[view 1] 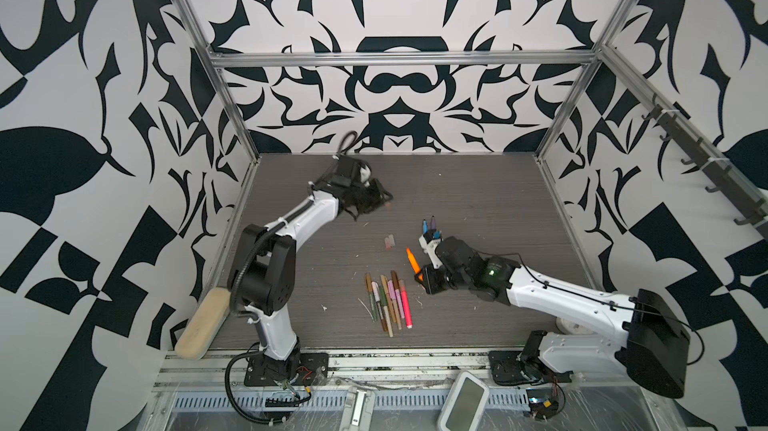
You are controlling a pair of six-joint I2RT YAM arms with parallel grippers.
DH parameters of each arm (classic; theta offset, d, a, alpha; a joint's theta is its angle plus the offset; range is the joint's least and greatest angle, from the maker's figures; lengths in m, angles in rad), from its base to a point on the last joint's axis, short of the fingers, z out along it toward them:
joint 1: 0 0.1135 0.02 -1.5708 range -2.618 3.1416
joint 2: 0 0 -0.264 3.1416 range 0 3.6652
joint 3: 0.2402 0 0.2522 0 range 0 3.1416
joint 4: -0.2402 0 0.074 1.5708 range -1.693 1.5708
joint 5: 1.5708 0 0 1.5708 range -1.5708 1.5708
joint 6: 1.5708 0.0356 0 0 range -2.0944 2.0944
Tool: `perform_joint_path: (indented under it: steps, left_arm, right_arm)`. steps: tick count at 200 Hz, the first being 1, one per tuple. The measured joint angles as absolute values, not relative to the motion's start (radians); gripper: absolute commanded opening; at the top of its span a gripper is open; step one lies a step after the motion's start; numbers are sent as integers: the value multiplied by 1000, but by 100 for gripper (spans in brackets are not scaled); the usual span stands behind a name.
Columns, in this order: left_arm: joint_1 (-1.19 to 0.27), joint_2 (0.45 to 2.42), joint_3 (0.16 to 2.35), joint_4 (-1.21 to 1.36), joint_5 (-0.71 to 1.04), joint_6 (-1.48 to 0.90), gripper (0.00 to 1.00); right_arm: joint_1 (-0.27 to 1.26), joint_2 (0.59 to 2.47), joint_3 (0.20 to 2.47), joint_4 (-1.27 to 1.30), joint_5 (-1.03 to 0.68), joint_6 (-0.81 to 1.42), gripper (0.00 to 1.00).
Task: Open the pen caps
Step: 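Pull the orange highlighter's cap off with the left gripper, then set the orange cap by the caps while the right gripper carries the highlighter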
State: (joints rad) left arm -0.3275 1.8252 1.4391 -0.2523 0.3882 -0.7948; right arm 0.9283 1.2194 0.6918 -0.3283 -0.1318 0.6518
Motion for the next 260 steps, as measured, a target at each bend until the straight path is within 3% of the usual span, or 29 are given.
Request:
perform_joint_path:
  steps: [21, 77, 98, 131, 175, 260]
  left_arm:
    - [-260, 1808, 1460, -277, 307, -758, 0]
    - [-327, 1781, 1302, -374, 257, -664, 0]
    - [-356, 1781, 1219, -406, 242, -633, 0]
    - [-428, 1782, 1161, -432, 221, -596, 0]
    - [-454, 1818, 1140, -403, 247, -579, 0]
    - [-467, 1874, 1128, -363, 285, -579, 0]
  right_arm:
    - [936, 1213, 655, -403, -143, 671, 0]
    - [883, 1166, 708, -481, -117, 646, 0]
    - [784, 1142, 735, -513, -123, 603, 0]
    - [498, 1149, 757, -514, -233, 516, 0]
    - [260, 1306, 760, -422, -354, 450, 0]
    - [218, 1597, 785, -156, -509, 451, 0]
